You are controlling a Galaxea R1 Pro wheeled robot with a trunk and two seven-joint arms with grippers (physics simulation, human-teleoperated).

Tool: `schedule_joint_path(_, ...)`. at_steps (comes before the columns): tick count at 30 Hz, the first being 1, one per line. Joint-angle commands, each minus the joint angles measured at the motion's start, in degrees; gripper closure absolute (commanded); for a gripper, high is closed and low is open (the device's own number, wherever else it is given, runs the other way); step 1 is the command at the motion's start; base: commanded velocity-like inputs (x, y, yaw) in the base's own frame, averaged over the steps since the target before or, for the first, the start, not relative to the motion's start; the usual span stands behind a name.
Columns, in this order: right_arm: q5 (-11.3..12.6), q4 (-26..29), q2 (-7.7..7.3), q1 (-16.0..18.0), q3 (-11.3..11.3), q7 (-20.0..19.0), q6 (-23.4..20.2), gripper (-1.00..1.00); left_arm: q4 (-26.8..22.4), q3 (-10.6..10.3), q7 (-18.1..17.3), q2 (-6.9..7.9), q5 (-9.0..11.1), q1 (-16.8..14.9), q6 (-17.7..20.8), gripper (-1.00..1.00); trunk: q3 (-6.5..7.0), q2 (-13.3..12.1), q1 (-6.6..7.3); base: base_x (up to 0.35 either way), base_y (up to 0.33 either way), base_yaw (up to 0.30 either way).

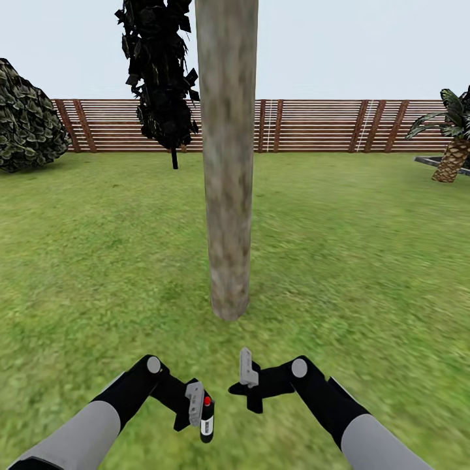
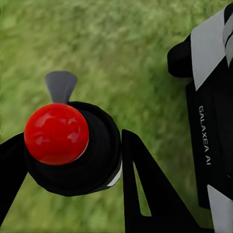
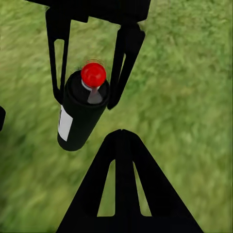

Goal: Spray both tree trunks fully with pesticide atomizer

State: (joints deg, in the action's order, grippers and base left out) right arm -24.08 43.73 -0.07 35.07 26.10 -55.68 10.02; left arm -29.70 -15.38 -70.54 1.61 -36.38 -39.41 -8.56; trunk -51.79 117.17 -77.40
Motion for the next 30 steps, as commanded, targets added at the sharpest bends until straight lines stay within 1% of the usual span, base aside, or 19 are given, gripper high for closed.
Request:
schedule_joint_path(1, 0.0, 0.05, 0.03, 0.0, 0.0, 0.02, 0.0, 1.0, 0.0, 0.0, 0.15, -0.01, 0.0, -0.02, 0.02, 1.0, 0.0, 0.0, 0.0, 0.0, 0.0, 0.0)
schedule_joint_path(6, -0.08, 0.12, 0.31, 0.0, 0.0, 0.01, 0.0, 1.0, 0.0, -0.04, 2.97, -0.41, -0.01, -0.05, 0.28, 1.0, 0.0, 0.0, 0.0, 0.0, 0.0, 0.0)
schedule_joint_path(8, -0.09, 0.12, 0.33, 0.0, 0.0, 0.02, 0.0, 1.0, 0.0, -0.06, 3.4, -0.67, -0.01, -0.1, 0.35, 1.0, 0.0, 0.0, 0.0, 0.0, 0.0, 0.0)
schedule_joint_path(13, -0.09, 0.12, 0.33, 0.0, 0.0, 0.03, 0.0, 1.0, -0.02, -0.07, 3.54, -1.36, -0.01, -0.07, 0.34, 1.0, 0.0, 0.0, 0.0, 0.0, 0.0, 0.0)
schedule_joint_path(22, -0.09, 0.04, 0.33, 0.0, 0.0, 0.04, 0.0, 1.0, 0.0, 0.09, 3.13, -1.5, 0.61, -0.06, -0.17, 1.0, 0.0, 0.0, 0.0, 0.0, 0.0, 0.0)
schedule_joint_path(30, -0.09, -0.13, 0.33, 0.0, 0.0, 0.04, 0.0, 1.0, 0.0, 0.15, 3.12, -2.19, 0.78, -0.06, -0.34, 1.0, 0.0, 0.0, 0.0, 0.0, 0.0, 0.0)
